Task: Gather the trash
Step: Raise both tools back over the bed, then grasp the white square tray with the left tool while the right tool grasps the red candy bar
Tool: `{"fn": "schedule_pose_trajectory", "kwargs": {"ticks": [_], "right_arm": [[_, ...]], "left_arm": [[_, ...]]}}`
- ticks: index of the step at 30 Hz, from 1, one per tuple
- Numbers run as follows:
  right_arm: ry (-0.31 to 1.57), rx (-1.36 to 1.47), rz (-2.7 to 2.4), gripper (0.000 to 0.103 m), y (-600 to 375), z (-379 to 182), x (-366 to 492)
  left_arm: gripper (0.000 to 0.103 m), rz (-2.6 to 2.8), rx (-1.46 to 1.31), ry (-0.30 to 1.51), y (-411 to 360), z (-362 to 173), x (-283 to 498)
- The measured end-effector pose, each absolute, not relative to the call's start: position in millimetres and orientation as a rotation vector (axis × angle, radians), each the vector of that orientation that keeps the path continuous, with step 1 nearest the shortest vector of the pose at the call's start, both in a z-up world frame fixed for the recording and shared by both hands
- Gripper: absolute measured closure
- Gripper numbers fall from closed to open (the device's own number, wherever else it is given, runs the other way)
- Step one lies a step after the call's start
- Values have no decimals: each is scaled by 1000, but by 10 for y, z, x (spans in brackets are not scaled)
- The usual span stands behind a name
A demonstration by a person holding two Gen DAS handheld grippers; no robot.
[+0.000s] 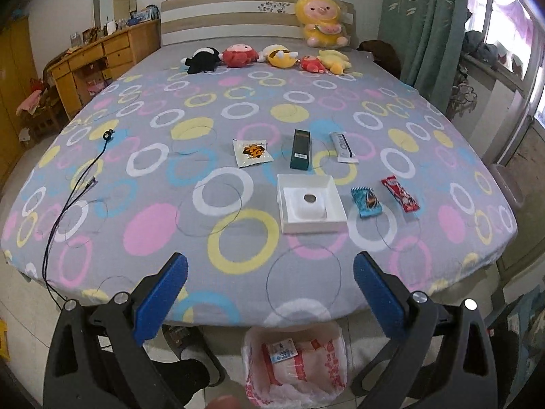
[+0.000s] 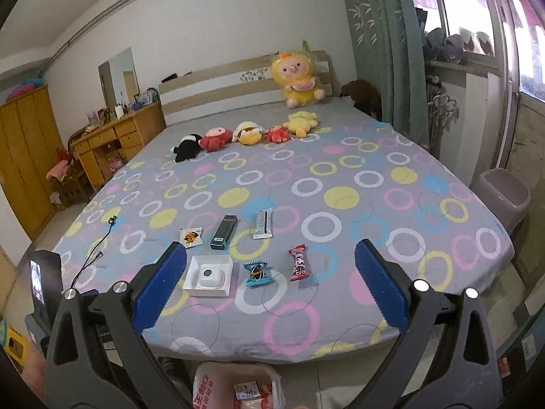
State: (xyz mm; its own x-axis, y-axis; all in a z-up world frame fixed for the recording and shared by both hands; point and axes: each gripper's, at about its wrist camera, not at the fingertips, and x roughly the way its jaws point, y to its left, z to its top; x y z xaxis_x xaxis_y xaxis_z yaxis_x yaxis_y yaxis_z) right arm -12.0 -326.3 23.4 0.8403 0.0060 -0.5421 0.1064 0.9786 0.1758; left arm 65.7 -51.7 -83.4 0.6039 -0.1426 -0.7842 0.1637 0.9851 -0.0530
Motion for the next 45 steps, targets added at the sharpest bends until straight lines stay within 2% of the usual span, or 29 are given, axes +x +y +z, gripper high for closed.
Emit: {"fn": "schedule_pose_trajectory", "kwargs": {"ticks": [7, 15, 28, 45], "right_arm": [[675, 185, -29, 6, -3290, 218, 375], [821, 151, -38, 6, -3332, -106, 1059], [1040, 94, -86, 6, -3436, -966, 2100], [1269, 85, -136, 6, -3506, -1991, 2645]], "left_arm": [[8, -192, 2, 987, -585, -993, 1157], [8, -192, -2, 1090, -724, -1241, 1744], [8, -186, 19, 1243, -974, -1848, 2355], [8, -152, 33, 1317, -1007, -2306, 2676]]}}
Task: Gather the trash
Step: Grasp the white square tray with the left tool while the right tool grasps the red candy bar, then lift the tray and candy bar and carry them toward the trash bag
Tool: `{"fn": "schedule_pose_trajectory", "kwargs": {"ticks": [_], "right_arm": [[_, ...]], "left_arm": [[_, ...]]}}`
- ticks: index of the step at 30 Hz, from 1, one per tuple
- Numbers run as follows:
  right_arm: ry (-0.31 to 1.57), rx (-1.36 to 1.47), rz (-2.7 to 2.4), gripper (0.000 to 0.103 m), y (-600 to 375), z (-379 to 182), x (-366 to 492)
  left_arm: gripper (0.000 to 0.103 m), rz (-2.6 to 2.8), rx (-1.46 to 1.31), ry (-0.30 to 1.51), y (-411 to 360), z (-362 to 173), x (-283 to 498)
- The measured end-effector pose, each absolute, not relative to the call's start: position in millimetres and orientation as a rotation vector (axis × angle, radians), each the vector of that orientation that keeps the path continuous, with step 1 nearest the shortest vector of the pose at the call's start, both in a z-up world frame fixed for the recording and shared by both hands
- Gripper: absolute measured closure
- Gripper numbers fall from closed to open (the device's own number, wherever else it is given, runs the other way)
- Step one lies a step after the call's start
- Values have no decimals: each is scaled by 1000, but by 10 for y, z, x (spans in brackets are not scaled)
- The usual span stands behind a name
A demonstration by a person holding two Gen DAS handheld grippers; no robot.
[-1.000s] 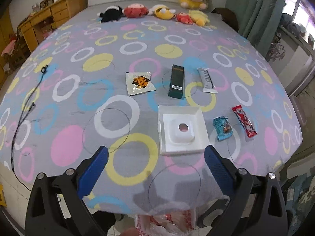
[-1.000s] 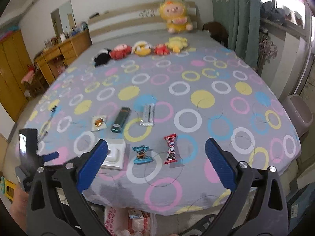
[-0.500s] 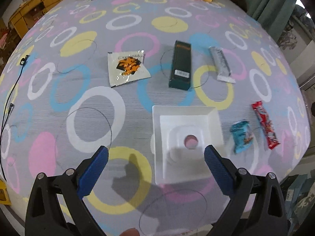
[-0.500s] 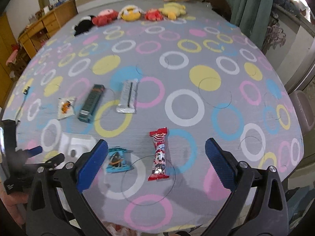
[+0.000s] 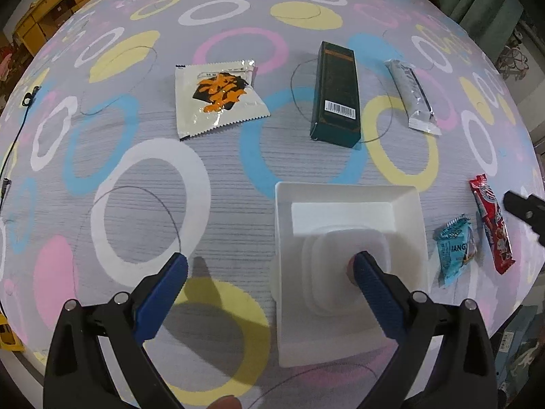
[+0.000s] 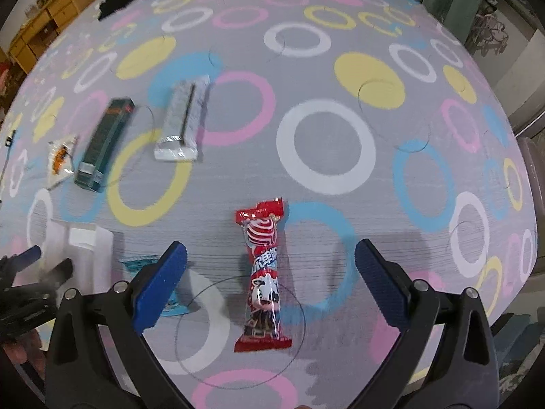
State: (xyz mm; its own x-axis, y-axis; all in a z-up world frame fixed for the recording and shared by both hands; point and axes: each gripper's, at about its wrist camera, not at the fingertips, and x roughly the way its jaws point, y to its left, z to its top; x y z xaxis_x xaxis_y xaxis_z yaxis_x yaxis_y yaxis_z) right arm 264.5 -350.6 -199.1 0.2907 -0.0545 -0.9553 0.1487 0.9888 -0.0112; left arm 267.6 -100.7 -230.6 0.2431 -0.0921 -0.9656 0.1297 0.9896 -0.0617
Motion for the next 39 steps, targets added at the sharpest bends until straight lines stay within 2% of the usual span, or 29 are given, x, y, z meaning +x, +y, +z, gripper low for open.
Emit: {"fn": "schedule_pose_trajectory", "kwargs": {"ticks": [2, 4, 7, 8, 9, 11, 13, 15, 16, 30, 39], "right_arm": [[1292, 103, -137, 7, -3523, -2103, 2678], [1314, 100, -142, 12, -3520, -2201, 2708], [1346, 73, -169, 27, -3528, -2345, 2743], [1355, 74, -175, 39, -3540, -2380, 2757], [1368, 83, -184, 45, -3564, -2430, 2759], [1370, 106, -179, 45, -3585, -2471, 2758], [1368, 107, -170, 51, -3581, -2476, 2758], [1363, 102, -150, 81, -3560, -2469, 2748], [1365, 93, -146, 83, -3533, -2461, 2748], [1346, 87, -138, 88, -3430, -2395, 2678], [1290, 90, -125, 88, -3451, -2049, 2501]], "left_arm": [[8, -154, 18, 1317, -1015, -2322, 2680], [11, -165, 9, 1314, -1020, -2332, 2676], [26, -210, -40, 1318, -992, -2329, 2672], [34, -223, -57, 1321, -990, -2323, 2666], [37, -234, -72, 1323, -988, -2319, 2659], [43, -247, -76, 1323, -1007, -2300, 2650], [50, -256, -80, 1322, -1016, -2295, 2649], [57, -274, -97, 1325, -1013, -2290, 2655], [57, -272, -95, 1325, -1017, -2286, 2659], [58, -264, -95, 1311, -1077, -2201, 2611], [58, -268, -87, 1274, -1046, -1996, 2513]]}}
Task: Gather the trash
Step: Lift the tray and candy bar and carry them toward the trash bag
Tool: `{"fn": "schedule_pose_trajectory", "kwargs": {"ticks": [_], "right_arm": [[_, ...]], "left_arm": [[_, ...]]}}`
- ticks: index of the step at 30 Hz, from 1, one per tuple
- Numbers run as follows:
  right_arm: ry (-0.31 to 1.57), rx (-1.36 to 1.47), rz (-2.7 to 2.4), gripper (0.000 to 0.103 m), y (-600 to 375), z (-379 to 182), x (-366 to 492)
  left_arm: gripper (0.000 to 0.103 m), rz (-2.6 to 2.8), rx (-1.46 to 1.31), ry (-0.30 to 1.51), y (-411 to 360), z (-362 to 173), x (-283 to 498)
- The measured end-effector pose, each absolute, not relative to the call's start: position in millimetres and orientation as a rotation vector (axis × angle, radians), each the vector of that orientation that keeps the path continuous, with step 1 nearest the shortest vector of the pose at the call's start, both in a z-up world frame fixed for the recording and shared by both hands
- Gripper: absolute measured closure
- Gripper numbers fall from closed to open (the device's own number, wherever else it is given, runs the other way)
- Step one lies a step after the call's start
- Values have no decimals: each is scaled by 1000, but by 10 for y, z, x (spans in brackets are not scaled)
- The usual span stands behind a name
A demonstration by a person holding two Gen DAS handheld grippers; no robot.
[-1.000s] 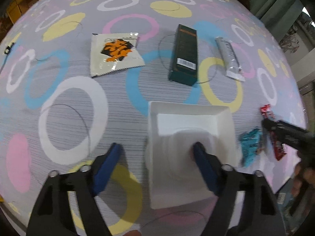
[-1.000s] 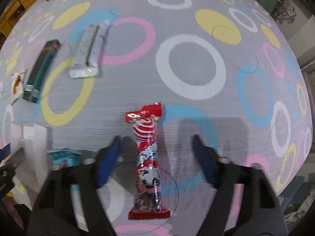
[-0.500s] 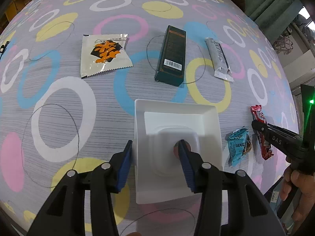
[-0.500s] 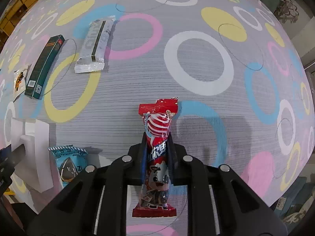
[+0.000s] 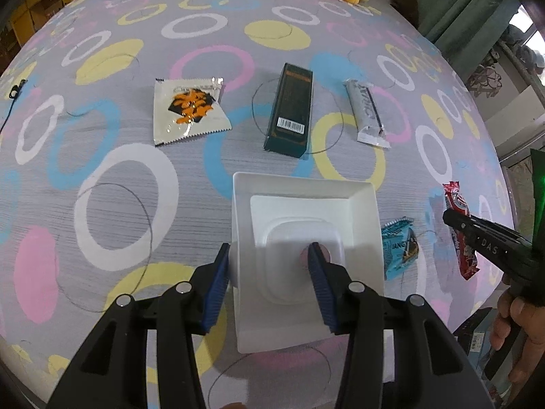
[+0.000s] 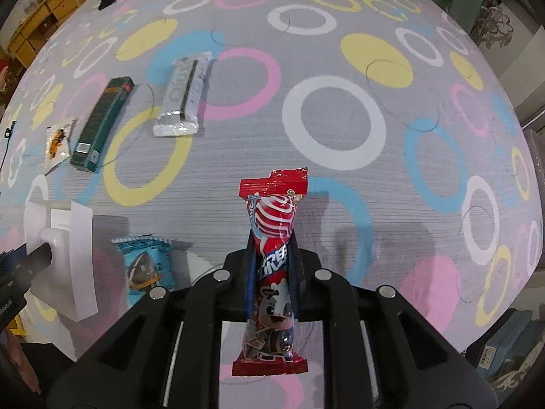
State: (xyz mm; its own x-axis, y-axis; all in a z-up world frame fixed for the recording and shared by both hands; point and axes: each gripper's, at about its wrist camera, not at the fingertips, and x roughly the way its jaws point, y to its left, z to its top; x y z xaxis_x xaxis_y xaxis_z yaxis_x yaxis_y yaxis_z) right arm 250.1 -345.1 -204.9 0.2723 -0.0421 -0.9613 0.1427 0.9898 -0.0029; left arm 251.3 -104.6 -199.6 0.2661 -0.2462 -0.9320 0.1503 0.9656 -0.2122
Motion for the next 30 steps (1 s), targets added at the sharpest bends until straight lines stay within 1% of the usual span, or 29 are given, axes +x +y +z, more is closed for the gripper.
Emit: {"fn": "schedule_pose_trajectory", "kwargs": {"ticks": [14, 30], "right_arm": [[1162, 102, -81, 88, -3371, -1307, 2138], [976, 103, -26, 88, -3287, -339, 1420]], "left_arm": [[58, -272, -50, 1174, -947, -1396, 2184], [58, -303, -4, 1032, -878, -664, 1466]]}}
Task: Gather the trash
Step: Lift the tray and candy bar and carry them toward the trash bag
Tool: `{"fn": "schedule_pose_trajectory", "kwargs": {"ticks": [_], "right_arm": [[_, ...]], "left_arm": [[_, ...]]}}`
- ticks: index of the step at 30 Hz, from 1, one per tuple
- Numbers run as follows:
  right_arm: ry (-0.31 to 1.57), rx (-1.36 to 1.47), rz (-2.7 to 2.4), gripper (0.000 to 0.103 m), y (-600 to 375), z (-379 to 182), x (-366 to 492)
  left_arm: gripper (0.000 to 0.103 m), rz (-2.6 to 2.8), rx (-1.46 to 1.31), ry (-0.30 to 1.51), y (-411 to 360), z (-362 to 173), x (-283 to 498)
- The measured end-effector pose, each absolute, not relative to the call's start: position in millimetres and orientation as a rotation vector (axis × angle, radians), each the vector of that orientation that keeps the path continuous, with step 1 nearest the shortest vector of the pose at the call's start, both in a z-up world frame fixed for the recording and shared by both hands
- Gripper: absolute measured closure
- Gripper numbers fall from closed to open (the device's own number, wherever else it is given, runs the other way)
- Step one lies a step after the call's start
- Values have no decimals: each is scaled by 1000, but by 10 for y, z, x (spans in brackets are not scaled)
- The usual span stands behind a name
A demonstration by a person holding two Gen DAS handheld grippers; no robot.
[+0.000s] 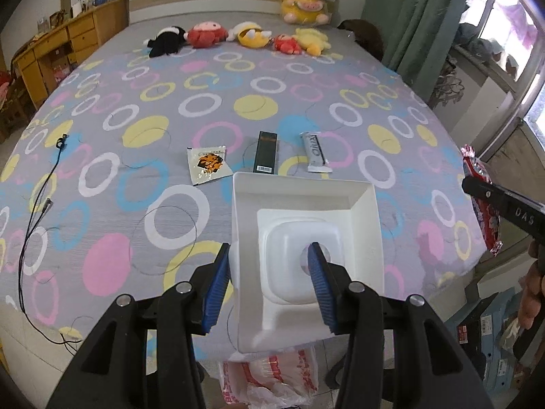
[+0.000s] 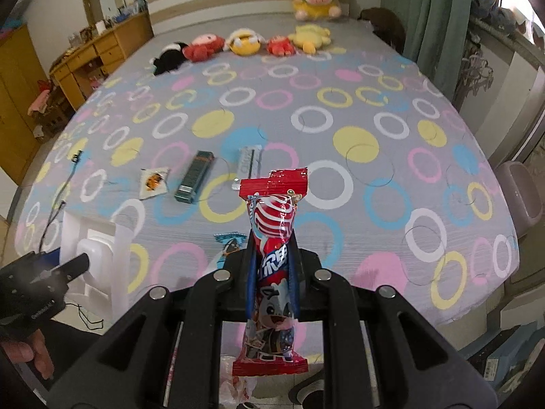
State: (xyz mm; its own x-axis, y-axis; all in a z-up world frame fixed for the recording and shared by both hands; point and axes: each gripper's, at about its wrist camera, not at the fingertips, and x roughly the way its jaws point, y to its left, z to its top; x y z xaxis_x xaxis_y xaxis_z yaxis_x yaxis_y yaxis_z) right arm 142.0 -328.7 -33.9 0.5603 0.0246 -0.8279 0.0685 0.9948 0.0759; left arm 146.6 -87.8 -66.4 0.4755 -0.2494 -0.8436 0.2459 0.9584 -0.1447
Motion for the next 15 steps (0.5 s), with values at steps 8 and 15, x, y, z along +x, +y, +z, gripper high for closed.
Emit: {"fn": "schedule_pose_trajectory", "kwargs": {"ticks": [8, 15], "right_arm": [[860, 74, 0, 88, -3173, 71, 831], [786, 65, 22, 88, -3048, 283, 234]], "left_arm": [[58, -309, 37, 946, -795, -420, 897], [58, -292, 88, 875, -727, -265, 399]]}}
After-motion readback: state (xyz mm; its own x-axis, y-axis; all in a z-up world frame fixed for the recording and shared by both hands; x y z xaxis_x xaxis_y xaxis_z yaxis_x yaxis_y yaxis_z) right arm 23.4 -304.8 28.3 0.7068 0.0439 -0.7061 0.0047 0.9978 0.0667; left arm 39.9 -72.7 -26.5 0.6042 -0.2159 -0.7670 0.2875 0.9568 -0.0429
